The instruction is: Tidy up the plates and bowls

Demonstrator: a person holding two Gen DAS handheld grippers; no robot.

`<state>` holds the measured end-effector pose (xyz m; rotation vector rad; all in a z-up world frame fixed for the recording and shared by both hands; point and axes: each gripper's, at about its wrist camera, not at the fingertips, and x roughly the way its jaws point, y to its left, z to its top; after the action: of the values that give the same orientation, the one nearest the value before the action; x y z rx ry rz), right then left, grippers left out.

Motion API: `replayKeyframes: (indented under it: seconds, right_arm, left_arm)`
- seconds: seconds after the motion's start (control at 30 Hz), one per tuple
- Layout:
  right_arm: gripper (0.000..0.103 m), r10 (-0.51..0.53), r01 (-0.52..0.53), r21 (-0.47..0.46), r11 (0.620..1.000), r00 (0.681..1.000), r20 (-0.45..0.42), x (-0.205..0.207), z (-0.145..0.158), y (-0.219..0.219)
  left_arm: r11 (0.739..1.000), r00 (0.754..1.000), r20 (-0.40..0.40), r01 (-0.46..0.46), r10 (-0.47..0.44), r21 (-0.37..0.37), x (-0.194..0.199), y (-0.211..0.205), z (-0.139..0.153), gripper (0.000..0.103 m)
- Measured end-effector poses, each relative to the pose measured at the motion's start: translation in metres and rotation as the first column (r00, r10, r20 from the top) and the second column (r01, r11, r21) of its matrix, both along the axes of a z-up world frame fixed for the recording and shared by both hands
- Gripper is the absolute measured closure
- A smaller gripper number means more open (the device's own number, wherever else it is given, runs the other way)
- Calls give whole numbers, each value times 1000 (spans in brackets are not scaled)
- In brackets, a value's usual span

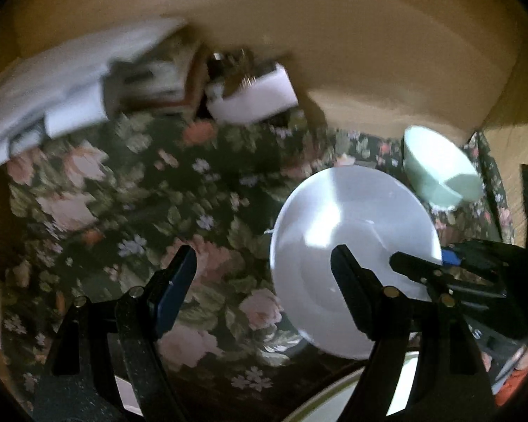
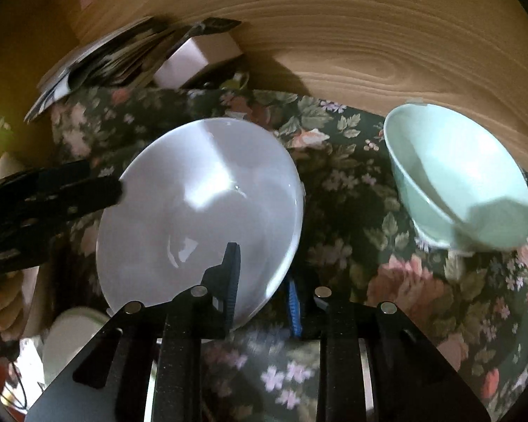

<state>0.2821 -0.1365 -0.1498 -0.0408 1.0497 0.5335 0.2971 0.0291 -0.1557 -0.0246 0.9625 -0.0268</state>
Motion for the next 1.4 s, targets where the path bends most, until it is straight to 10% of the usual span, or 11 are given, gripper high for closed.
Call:
replayKeyframes:
  seconds: [0.2, 0.67, 1.4]
  right_arm:
    - [73, -48, 47, 48, 998, 999, 6, -11, 5, -14]
    - [73, -39, 39, 44, 998, 999, -3, -7, -8, -1]
    - [76, -31, 16, 81, 997, 983, 182, -46, 55, 2]
  left_arm:
    - [1000, 997, -82, 13, -13, 1, 5, -10, -16, 26]
    - [996, 979, -194, 42, -56, -80, 20, -8, -38, 90]
    - [997, 998, 50, 43, -39, -64, -55, 5, 43, 90]
